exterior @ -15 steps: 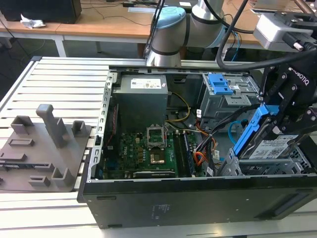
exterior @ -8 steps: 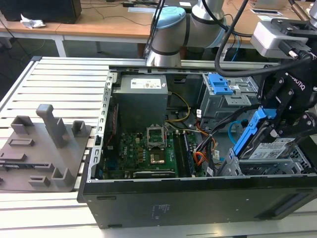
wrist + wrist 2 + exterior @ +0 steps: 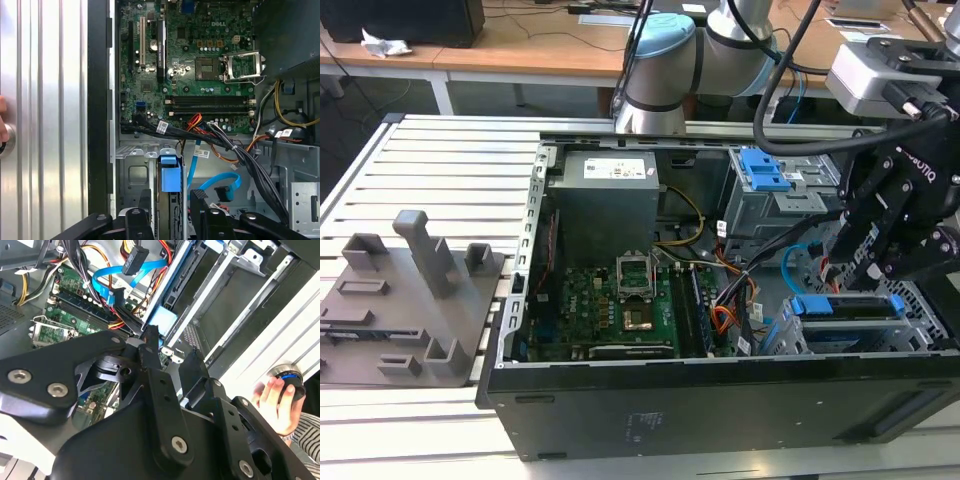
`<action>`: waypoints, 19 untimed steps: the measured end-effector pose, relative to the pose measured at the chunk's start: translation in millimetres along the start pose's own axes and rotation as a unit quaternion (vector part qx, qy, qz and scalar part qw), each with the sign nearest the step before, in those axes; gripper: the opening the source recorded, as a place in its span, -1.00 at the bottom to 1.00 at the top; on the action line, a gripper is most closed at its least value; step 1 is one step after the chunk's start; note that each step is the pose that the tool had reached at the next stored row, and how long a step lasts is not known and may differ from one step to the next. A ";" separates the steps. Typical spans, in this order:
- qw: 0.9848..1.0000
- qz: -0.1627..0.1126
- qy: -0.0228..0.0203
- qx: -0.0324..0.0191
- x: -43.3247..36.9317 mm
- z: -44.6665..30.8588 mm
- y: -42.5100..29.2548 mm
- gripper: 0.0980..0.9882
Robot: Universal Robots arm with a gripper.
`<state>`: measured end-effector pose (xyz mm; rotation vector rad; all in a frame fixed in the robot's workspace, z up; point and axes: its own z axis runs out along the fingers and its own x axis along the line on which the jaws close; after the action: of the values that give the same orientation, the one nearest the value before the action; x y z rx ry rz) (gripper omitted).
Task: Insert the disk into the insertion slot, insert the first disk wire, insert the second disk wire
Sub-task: 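Insert the disk into the insertion slot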
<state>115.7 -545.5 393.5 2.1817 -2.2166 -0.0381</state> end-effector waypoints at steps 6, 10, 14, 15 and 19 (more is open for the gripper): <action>1.000 0.000 0.000 0.000 0.0 0.3 0.0 -0.81; 1.000 0.000 0.000 0.000 0.0 0.5 0.0 -0.98; 1.000 0.000 0.000 0.000 0.0 0.6 -0.1 -0.98; 1.000 0.000 0.000 0.000 -0.1 0.6 -0.3 -0.98; 1.000 0.000 0.000 -0.001 -1.1 1.3 -5.8 -0.98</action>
<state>121.4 -544.5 392.0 2.1811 -2.2159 -0.0402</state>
